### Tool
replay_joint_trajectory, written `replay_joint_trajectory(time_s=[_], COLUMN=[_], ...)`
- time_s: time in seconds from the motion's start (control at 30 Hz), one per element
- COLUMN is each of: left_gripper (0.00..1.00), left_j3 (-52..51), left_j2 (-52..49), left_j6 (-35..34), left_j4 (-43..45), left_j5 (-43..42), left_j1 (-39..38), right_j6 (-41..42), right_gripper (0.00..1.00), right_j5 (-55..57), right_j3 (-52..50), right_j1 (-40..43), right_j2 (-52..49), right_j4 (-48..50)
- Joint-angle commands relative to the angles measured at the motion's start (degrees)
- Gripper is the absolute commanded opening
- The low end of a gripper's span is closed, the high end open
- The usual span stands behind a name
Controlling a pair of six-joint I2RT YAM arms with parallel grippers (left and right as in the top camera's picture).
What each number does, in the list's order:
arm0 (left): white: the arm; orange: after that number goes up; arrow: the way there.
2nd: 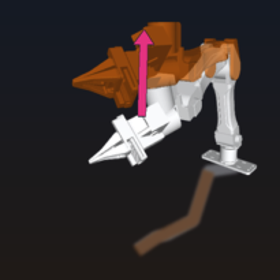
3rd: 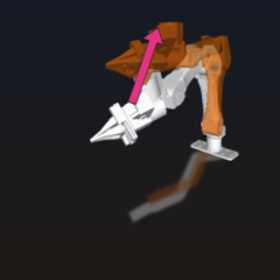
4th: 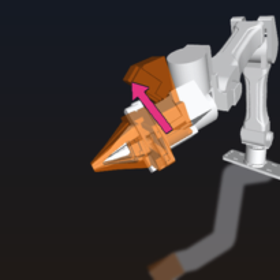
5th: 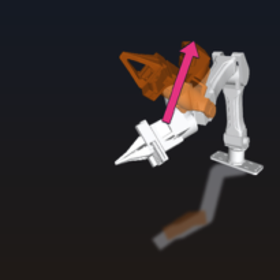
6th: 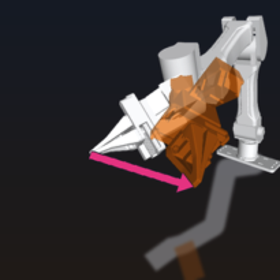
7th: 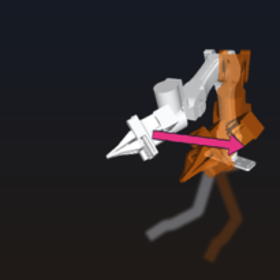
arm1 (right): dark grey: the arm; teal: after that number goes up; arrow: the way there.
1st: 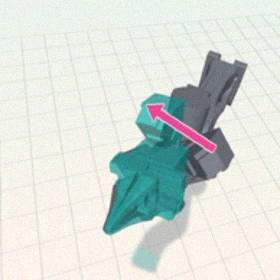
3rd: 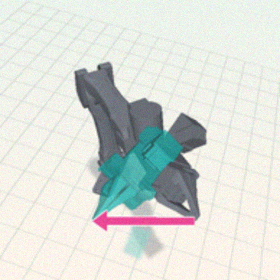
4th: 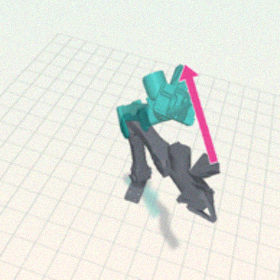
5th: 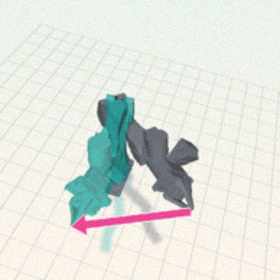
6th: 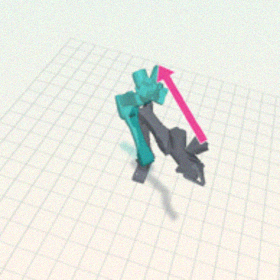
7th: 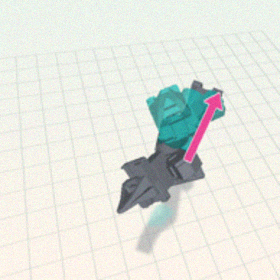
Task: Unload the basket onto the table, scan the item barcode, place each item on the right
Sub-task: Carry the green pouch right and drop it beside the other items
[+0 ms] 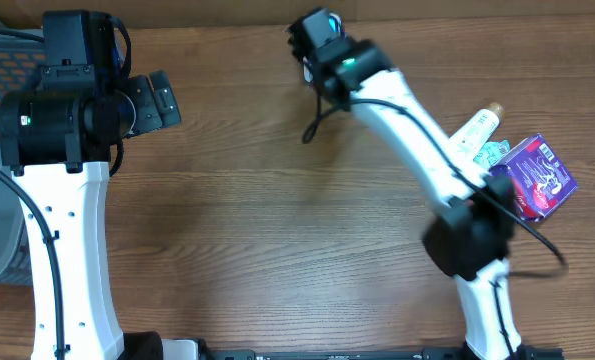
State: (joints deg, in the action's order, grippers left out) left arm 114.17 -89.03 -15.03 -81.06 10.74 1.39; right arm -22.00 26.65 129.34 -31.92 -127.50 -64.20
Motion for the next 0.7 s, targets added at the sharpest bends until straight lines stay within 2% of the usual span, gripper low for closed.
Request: replay_joint_trajectory(time_s=[0.0, 0.17, 0.27, 0.47, 0.67], left_gripper=[1.00, 1.00, 0.99, 1.00, 1.00], left_j3=[1.2, 1.2, 1.2, 1.2, 1.2], left_j2=[1.0, 1.0, 1.0, 1.0, 1.0], left_j6=[-0.9, -0.9, -0.9, -0.9, -0.9], left_j4=[0.0, 0.0, 0.0, 0.0, 0.0], left_j5=[-0.3, -0.3, -0.3, -0.3, -0.3], left_j1=[0.0, 0.0, 0.0, 0.0, 0.0], right_j6=[9.0, 11.8, 11.7, 11.6, 12.0], right_gripper=[0.04, 0.04, 0.04, 0.04, 0.04], right_j5=[-17.0, -30.4, -32.3, -32.3, -32.4], right_j3=[1.5, 1.5, 0.1, -12.1, -29.4], right_j1=[1.8, 7.0, 11.2, 22.4, 33.0], right_j2=[11.0, 15.3, 15.2, 15.2, 15.2], right_j4=[-5.8, -20.7, -27.0, -25.8, -18.5])
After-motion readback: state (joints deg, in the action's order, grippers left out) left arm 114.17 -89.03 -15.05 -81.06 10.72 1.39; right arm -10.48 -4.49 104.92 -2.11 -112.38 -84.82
